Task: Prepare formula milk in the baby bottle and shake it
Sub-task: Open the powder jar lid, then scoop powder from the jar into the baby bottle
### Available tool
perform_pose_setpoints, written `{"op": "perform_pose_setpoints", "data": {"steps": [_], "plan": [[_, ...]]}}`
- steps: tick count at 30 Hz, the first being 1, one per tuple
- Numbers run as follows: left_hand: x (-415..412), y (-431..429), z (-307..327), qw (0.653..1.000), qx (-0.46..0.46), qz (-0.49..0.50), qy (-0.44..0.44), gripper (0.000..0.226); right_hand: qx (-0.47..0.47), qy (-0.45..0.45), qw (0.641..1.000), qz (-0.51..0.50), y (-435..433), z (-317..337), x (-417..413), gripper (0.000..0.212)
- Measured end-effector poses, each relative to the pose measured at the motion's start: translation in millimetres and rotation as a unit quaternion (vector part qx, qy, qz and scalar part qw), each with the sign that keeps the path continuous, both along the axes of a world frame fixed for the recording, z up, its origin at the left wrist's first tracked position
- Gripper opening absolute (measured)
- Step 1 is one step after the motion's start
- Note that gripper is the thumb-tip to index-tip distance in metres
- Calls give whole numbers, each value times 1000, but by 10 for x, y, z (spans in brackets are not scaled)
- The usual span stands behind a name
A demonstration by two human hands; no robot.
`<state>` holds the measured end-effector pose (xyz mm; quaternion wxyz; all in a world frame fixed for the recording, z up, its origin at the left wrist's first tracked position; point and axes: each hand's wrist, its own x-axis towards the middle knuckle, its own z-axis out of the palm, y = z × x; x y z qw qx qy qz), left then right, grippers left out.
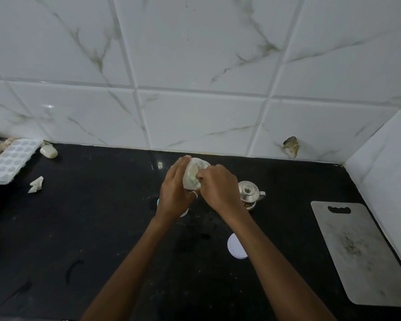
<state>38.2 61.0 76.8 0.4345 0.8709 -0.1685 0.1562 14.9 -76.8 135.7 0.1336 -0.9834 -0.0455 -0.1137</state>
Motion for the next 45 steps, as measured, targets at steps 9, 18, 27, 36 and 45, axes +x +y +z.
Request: {"op": "perform_pose_setpoints", "data": {"steps": [9, 18, 27, 36, 45], "plan": [[-16, -4, 14, 1000, 17, -13, -13, 96, 95, 10, 995, -28, -5, -37, -45, 22], [-16, 5, -33, 999, 37, -24, -24, 94, 350, 76, 929, -92, -72, -53, -2, 14], [18, 3, -89, 998, -6, 45, 34, 98, 554, 83, 799, -217, -328, 21, -58, 20], [7, -158, -69, 995, -31, 57, 82, 91, 640, 92, 718, -259, -579, 48, -122, 14], [-45, -442, -125, 989, -53, 64, 125, 68, 652, 88, 697, -284, -739, -15, -113, 13]]}}
